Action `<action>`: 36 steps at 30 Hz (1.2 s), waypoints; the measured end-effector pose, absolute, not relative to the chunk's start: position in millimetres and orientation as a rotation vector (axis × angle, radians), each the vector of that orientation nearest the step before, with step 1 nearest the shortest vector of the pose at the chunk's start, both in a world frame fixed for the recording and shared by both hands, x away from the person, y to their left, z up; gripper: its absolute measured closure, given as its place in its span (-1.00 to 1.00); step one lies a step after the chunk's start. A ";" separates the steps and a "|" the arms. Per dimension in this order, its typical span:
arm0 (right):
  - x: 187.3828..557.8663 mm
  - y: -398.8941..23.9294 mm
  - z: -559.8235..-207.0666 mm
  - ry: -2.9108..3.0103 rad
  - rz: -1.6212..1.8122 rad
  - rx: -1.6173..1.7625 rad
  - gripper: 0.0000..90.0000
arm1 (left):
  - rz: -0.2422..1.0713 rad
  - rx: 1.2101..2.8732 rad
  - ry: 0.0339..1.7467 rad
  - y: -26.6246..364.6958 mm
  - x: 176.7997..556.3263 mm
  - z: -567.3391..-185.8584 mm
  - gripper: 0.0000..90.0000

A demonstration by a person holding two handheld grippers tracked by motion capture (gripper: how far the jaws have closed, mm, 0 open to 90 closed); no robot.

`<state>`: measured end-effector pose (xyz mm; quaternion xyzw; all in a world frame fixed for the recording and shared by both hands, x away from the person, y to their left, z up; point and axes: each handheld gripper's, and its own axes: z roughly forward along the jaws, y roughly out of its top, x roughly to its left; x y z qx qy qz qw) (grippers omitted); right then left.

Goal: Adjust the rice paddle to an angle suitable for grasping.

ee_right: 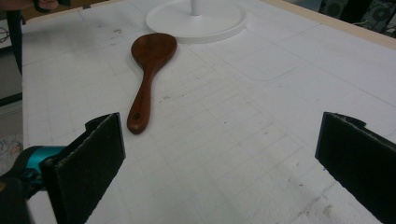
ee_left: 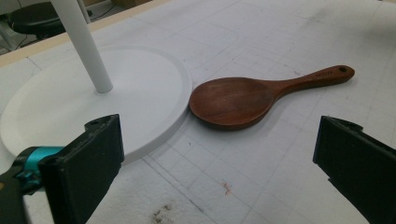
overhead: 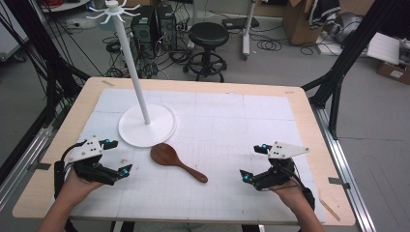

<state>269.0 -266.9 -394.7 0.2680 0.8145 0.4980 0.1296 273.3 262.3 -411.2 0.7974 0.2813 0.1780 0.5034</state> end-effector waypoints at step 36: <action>264.3 -272.7 -394.3 2.382 1.435 0.755 -0.99 | 0.333 2.083 0.554 242.8 285.1 -393.9 -0.92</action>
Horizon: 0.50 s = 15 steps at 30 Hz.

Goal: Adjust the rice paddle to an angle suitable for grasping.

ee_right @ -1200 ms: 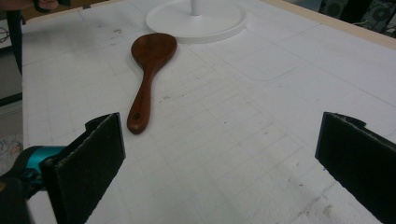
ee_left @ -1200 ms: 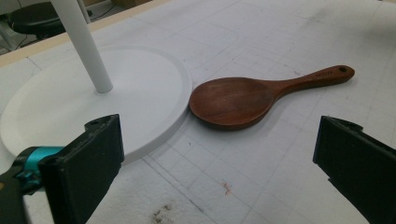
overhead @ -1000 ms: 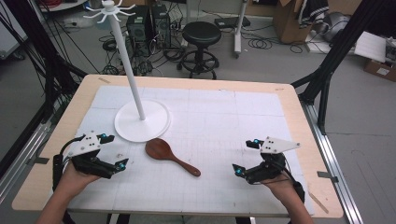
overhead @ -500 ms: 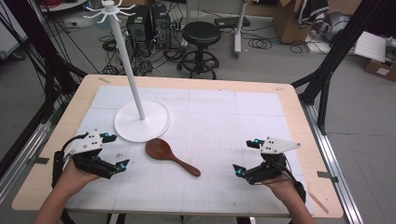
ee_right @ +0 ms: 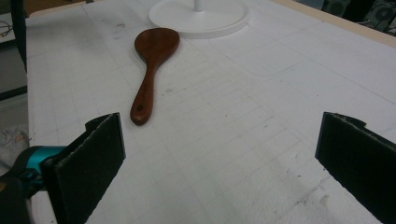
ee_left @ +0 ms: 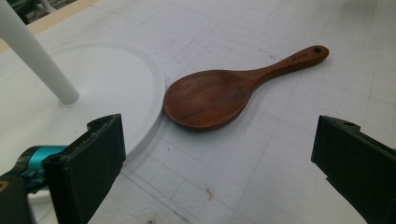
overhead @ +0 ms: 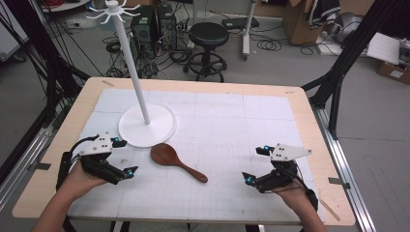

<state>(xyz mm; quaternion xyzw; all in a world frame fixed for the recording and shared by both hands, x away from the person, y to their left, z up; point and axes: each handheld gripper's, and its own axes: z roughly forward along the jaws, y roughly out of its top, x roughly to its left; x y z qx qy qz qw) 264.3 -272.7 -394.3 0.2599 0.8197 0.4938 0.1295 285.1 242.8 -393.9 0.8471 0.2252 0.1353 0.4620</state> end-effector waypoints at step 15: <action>265.2 -272.0 -395.0 2.395 1.430 0.746 -0.99 | 0.304 2.156 0.542 226.6 298.8 -383.6 -0.82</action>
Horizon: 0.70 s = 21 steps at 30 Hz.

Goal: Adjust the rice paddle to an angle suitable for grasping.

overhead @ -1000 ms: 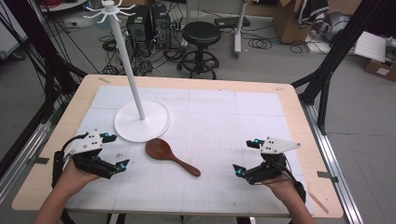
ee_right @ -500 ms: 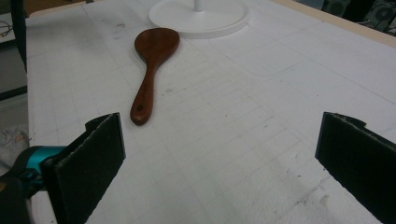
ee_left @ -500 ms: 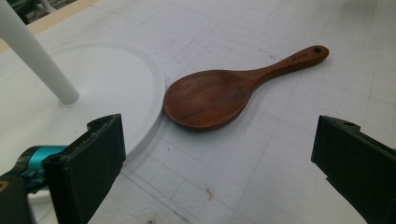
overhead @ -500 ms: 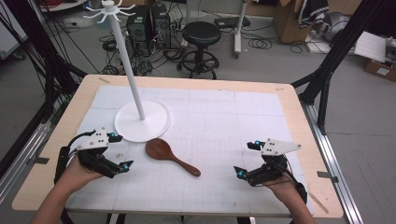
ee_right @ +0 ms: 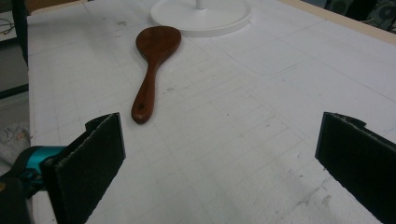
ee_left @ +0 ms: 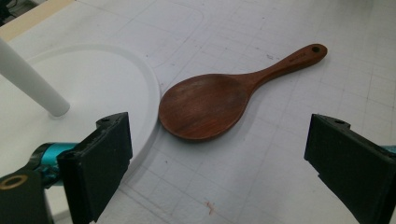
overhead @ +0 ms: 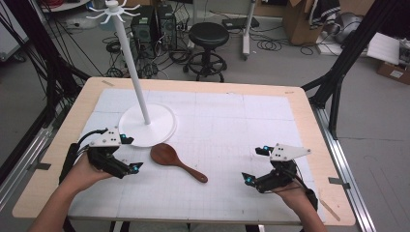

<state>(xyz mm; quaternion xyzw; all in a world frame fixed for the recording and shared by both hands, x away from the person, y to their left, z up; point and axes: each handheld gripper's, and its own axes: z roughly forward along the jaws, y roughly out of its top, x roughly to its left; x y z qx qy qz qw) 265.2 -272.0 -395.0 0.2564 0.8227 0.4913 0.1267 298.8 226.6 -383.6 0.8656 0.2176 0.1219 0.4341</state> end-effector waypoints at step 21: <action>266.0 -271.0 -395.6 2.403 1.429 0.748 -0.99 | 0.246 2.267 0.480 189.7 320.5 -385.8 -0.39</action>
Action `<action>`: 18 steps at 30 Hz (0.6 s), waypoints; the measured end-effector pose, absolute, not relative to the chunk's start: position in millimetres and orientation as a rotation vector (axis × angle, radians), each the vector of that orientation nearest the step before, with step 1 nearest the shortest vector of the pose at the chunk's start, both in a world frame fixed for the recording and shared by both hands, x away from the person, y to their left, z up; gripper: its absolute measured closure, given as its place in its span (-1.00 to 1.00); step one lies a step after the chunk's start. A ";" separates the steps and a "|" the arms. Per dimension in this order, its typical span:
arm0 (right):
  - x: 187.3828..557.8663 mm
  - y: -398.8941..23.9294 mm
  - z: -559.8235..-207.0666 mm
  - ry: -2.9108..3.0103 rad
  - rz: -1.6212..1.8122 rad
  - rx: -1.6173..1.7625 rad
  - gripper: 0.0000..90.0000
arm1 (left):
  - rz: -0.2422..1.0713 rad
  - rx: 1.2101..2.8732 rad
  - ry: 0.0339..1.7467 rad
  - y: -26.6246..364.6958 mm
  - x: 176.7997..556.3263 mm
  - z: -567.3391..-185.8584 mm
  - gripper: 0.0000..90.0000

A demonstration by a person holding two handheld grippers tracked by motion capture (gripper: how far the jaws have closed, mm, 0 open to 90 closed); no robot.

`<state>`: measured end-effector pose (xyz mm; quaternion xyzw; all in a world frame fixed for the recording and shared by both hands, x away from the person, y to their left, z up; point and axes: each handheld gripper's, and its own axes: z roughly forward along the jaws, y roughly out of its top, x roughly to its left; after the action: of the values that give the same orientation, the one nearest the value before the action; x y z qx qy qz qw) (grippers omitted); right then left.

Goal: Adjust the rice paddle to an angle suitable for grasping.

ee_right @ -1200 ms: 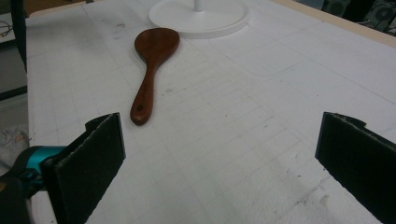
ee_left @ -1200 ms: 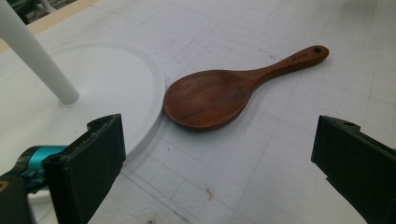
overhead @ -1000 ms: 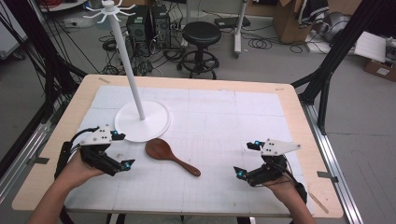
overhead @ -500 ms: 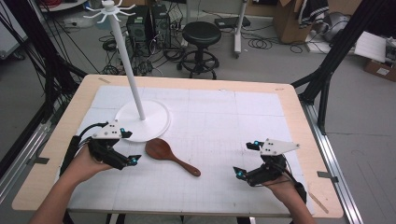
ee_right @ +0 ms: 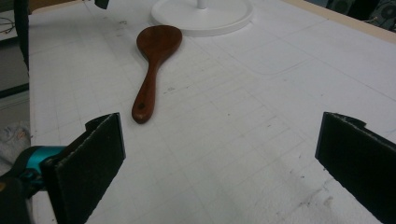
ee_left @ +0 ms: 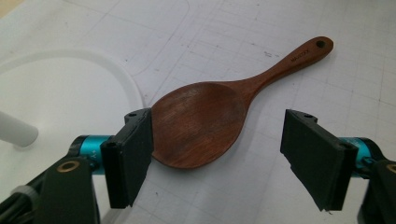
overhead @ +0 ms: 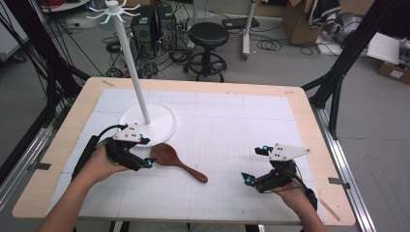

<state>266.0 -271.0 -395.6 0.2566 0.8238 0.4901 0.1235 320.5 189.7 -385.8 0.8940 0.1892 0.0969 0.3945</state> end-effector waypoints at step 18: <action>266.3 -270.3 -395.7 2.406 1.427 0.736 -0.99 | 0.141 2.373 0.366 150.6 348.2 -380.6 0.30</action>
<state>266.3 -270.3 -395.7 0.2526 0.8254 0.4894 0.1242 348.2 150.6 -380.6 0.9205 0.1418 0.0547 0.3600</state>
